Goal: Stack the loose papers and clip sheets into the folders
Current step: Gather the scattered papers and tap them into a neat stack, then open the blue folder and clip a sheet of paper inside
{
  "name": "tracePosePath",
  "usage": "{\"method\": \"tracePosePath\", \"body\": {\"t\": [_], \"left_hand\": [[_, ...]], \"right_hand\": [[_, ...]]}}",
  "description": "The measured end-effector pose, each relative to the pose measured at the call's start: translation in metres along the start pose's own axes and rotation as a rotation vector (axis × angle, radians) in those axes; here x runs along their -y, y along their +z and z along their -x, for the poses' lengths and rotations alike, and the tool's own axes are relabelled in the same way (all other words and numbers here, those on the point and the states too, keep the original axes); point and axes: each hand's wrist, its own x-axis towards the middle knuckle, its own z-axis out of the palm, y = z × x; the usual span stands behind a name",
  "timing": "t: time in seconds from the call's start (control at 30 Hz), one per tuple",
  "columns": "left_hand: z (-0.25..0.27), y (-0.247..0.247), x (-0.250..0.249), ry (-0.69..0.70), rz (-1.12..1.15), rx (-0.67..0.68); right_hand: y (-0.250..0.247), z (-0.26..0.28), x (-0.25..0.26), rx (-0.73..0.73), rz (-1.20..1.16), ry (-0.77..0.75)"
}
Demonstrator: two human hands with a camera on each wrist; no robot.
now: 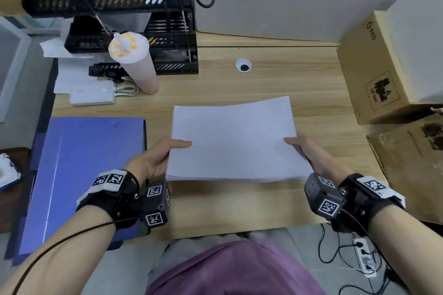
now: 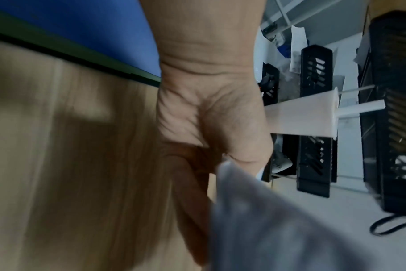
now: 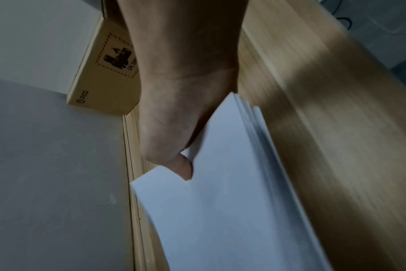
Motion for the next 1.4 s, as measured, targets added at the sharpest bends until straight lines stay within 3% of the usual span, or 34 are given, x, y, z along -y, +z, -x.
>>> {"method": "tracePosePath", "body": {"t": [0.17,0.3,0.4,0.57,0.7,0.87,0.97,1.1,1.23,1.4], "left_hand": [[-0.002,0.010,-0.020,0.243,0.025,-0.144],[-0.015,0.036,-0.037,0.336,0.134,-0.076],[-0.039,0.069,-0.045,0.437,0.205,-0.055],[-0.092,0.132,-0.054,0.520,0.172,-0.211],[-0.123,0.158,-0.064,0.546,0.317,-0.397],[-0.149,0.148,-0.065,0.380,0.351,-0.349],[-0.159,0.128,-0.057,0.331,0.384,-0.428],[-0.177,0.113,-0.048,0.356,0.447,-0.617],[-0.186,0.119,-0.047,0.431,0.326,-0.715],[-0.187,0.113,-0.046,0.443,0.134,-0.802]], "right_hand": [[0.001,-0.009,0.020,-0.015,-0.245,-0.021],[0.001,-0.020,0.039,-0.007,-0.585,-0.103],[0.008,-0.033,0.049,0.046,-0.638,-0.070],[0.034,-0.048,0.081,0.283,-0.419,-0.079],[0.039,-0.076,0.109,0.164,-0.041,-0.225],[0.020,-0.140,0.109,0.172,0.080,-0.101],[0.009,-0.172,0.101,0.195,0.090,0.013],[-0.002,-0.194,0.097,0.170,0.128,-0.075],[-0.003,-0.203,0.107,0.125,0.203,-0.190],[0.003,-0.210,0.098,0.174,0.293,-0.183]]}}
